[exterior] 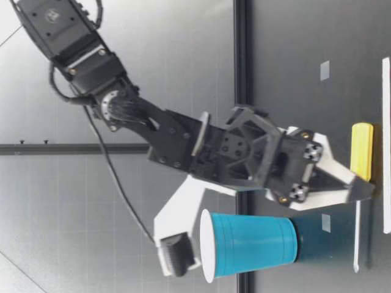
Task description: Pick up the screwdriver with the right arm, hand it over to the left arm then place it into the cup.
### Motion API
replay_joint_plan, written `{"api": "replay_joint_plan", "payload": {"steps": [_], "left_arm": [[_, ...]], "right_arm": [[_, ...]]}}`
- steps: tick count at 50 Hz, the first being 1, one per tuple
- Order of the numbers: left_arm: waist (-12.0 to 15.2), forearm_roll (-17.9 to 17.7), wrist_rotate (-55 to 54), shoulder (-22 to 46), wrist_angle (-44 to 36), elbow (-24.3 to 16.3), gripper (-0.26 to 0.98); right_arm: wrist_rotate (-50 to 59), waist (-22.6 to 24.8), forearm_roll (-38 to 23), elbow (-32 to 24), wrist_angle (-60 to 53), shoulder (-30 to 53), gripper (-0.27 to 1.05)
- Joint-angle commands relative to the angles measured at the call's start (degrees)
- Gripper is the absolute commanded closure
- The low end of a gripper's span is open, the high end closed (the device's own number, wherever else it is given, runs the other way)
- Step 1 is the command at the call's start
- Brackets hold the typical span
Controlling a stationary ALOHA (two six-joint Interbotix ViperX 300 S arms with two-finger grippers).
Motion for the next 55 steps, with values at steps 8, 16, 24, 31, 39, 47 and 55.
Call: {"api": "replay_joint_plan", "payload": {"steps": [8,16,24,31,39,47,55], "left_arm": [[0.1,-0.1,-0.1,0.3,-0.3,-0.8,0.6],[0.0,0.0,-0.1,0.3,-0.4,-0.8,0.6],[0.1,-0.1,-0.1,0.4,-0.3,-0.8,0.6],[0.1,-0.1,0.1,0.9,-0.8,-0.7,0.59],[0.0,-0.1,0.2,3.6,-2.3,-0.7,0.57],[0.1,-0.6,-0.3,7.9,-5.9,-1.0,0.43],[0.1,-0.7,-0.4,12.6,-9.1,-2.0,0.21]], "right_arm": [[0.0,0.1,0.1,-0.5,-0.8,-1.1,0.25],[-0.1,0.2,0.1,0.1,-1.0,-1.5,0.44],[-0.1,0.3,0.1,1.0,-1.0,-2.4,0.64],[0.0,0.6,0.1,1.8,-1.9,-3.7,0.75],[0.6,1.2,0.1,4.4,-5.6,-6.9,0.75],[2.0,2.4,0.2,11.2,-16.9,-13.4,0.75],[4.7,2.7,0.3,21.3,-34.8,-20.2,0.75]]}}
